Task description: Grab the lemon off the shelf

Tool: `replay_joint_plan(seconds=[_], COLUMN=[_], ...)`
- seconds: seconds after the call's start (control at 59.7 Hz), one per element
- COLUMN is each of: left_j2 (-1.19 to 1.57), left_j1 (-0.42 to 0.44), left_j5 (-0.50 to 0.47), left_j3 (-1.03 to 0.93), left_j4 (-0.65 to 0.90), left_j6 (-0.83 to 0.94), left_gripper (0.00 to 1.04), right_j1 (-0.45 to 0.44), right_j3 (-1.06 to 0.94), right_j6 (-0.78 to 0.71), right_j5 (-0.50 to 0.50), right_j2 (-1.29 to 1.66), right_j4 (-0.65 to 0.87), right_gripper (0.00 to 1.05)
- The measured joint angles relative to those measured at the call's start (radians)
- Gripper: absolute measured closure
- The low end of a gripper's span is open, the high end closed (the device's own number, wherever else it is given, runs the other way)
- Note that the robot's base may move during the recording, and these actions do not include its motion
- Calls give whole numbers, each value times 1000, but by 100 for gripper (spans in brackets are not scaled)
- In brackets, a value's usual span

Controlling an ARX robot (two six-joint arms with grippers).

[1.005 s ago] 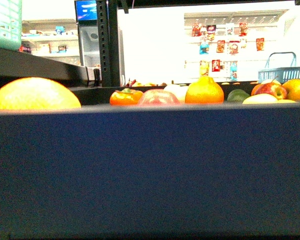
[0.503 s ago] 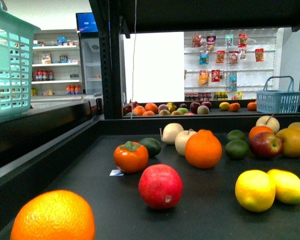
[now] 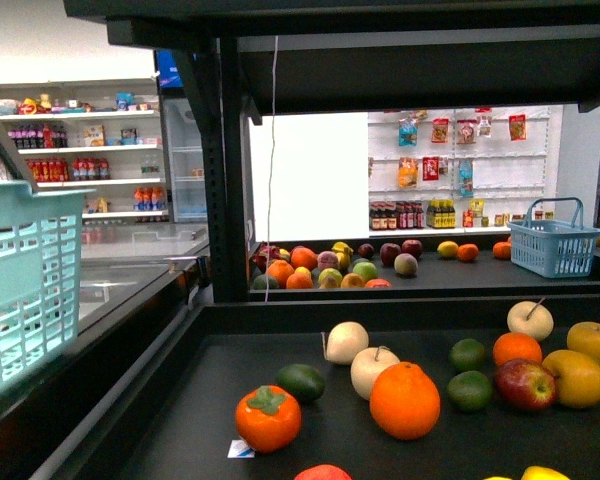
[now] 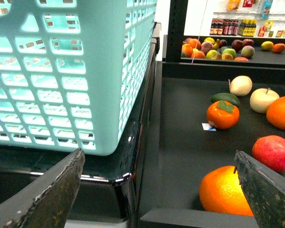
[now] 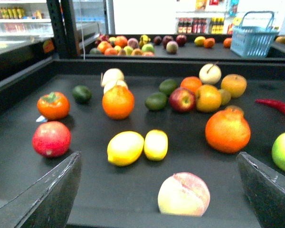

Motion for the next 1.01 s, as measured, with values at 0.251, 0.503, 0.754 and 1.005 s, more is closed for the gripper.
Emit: replay_joint_plan(seconds=[0.251, 0.503, 0.754, 1.005], left_j2=[0, 0, 0, 247], left_j1=[0, 0, 0, 138], left_j5=[0, 0, 0, 265], left_j3=[0, 0, 0, 93], left_j4=[0, 0, 0, -104], left_j6=[0, 0, 0, -392], left_gripper=[8, 8, 8, 8], right_j1=[0, 0, 0, 0], right_j3=[0, 0, 0, 0], right_j6=[0, 0, 0, 0], right_j5=[0, 1, 0, 0], right_j2=[0, 0, 0, 0], right_j4=[0, 0, 0, 0], right_gripper=[7, 7, 7, 7])
